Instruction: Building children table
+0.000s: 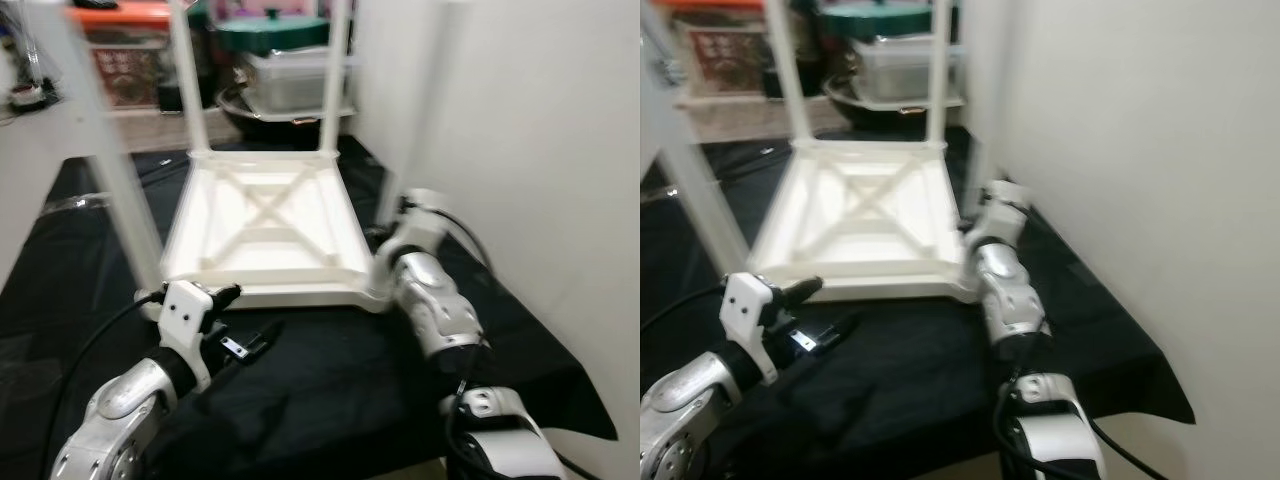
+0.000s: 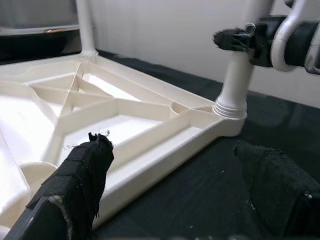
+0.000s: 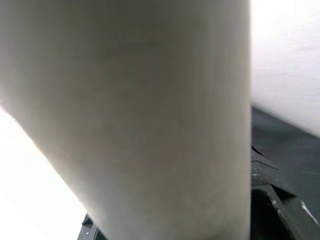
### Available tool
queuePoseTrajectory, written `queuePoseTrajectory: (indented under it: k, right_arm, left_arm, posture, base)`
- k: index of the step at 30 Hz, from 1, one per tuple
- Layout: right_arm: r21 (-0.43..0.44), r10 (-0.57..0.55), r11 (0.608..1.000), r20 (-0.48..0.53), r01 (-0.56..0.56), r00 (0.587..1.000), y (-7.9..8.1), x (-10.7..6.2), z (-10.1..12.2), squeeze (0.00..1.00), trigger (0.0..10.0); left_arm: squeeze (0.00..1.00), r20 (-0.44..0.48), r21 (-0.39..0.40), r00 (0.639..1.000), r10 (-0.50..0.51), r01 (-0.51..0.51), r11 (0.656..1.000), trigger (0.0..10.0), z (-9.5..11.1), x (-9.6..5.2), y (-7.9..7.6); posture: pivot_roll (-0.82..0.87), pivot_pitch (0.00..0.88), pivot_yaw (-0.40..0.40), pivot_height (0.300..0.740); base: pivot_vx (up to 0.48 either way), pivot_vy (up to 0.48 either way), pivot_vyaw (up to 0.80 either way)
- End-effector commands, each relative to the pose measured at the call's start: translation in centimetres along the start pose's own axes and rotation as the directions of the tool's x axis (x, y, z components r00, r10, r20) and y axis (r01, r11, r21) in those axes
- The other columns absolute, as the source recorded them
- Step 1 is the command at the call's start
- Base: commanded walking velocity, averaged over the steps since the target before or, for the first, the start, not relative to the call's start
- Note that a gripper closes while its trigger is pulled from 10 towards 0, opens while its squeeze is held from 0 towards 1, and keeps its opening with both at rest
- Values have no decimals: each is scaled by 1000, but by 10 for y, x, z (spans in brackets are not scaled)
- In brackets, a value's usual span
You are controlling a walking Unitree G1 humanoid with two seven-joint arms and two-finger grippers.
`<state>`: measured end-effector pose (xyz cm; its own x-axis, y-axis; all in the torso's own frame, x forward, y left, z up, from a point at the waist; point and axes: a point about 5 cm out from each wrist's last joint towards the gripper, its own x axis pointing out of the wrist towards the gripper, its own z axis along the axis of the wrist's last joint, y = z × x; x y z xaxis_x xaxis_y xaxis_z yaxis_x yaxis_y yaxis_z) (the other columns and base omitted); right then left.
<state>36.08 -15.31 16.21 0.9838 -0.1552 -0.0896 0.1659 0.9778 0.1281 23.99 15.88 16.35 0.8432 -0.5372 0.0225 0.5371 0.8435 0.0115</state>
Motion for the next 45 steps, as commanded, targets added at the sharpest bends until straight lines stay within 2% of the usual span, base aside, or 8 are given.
queuePoseTrajectory:
  k: [1, 6, 16, 18, 29, 37, 38, 45]
  right_arm:
    - [52, -6, 999, -124, 12, 992, -6, -12, -25, 0, 0]
    - [133, 678, 709, 137, -692, 722, 58, -48, 11, 1000, 10000]
    - [-57, 982, 183, -29, -981, 185, 72, -61, 22, 0, 10000]
    - [-69, 977, 191, -82, -979, 196, 73, -55, 13, 0, 0]
    - [-36, -11, 999, -190, 4, 982, -3, 0, -31, 0, 0]
    - [115, 345, 937, -144, -331, 928, 43, -29, -19, 0, 10000]
    - [127, 471, 874, 21, -470, 882, 54, -28, 6, 1000, 10000]
    - [-1, 941, 332, 68, -943, 332, 83, -60, 36, 0, 10000]
  left_arm:
    - [0, -10, -4, 1000, -23, 23, 1000, 10000, -1, 2, -1]
    - [0, -13, -6, 998, -55, 55, 998, 10000, -2, 7, -2]
    - [0, -1, 1, 999, -53, 53, 999, 10000, 2, 6, 0]
    - [0, 0, 0, 999, -49, 49, 999, 10000, 2, 6, 0]
    - [0, -7, -6, 999, -38, 38, 999, 10000, 0, -1, -4]
    - [0, -6, -12, 997, -80, 80, 997, 10000, 1, 7, -8]
    - [0, -3, -14, 997, -82, 82, 997, 10000, 1, 7, -9]
    - [0, -4, -12, 997, -75, 75, 997, 10000, 2, 5, -5]
  posture:
    - [34, 0, -47, 740]
    - [10, 0, -33, 740]
    - [36, 0, -53, 740]
    - [44, 0, -63, 740]
    - [46, 0, -56, 740]
    - [19, 0, -34, 740]
    - [22, 0, -39, 740]
    - [30, 0, -46, 740]
  base:
    - [0, 0, 0]
    - [0, 0, 0]
    - [0, 0, 0]
    - [0, 0, 0]
    - [0, 0, 0]
    - [0, 0, 0]
    - [0, 0, 0]
    - [0, 0, 0]
